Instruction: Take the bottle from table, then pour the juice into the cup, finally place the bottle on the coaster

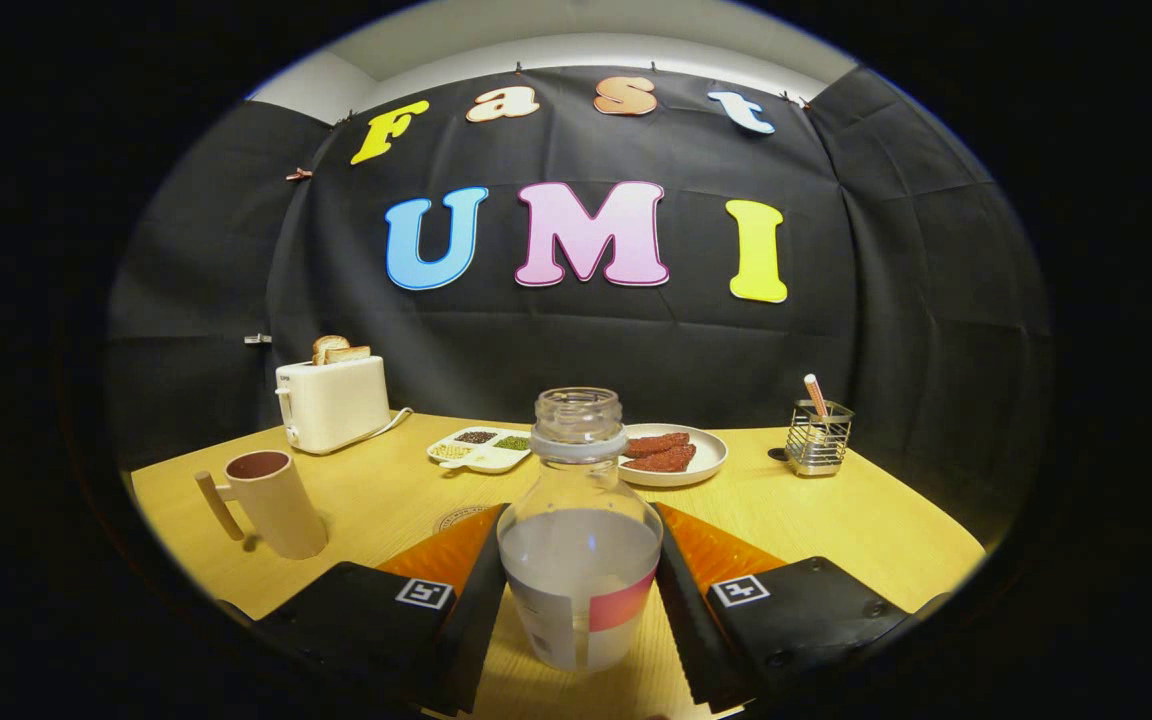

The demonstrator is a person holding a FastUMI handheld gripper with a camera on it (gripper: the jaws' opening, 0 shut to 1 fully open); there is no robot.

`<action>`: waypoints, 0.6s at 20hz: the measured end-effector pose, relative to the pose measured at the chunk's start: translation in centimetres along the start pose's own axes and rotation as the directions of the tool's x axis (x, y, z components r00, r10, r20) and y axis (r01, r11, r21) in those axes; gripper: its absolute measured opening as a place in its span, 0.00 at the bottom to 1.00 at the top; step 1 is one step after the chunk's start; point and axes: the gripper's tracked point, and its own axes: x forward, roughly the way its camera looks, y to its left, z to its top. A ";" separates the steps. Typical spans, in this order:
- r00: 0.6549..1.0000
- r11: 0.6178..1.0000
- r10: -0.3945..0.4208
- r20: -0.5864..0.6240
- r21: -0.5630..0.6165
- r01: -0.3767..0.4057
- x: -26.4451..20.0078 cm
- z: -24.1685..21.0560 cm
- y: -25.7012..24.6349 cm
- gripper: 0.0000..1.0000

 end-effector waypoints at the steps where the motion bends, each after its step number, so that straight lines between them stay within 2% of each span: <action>1: 1.000 1.000 0.002 0.000 -0.002 -0.002 0.0 -0.1 0.1 0.78; 6: 1.000 1.000 0.013 -0.002 -0.027 -0.013 0.1 -0.1 0.1 0.78; 12: 0.999 0.988 0.043 0.007 -0.151 -0.042 0.5 1.9 0.4 0.74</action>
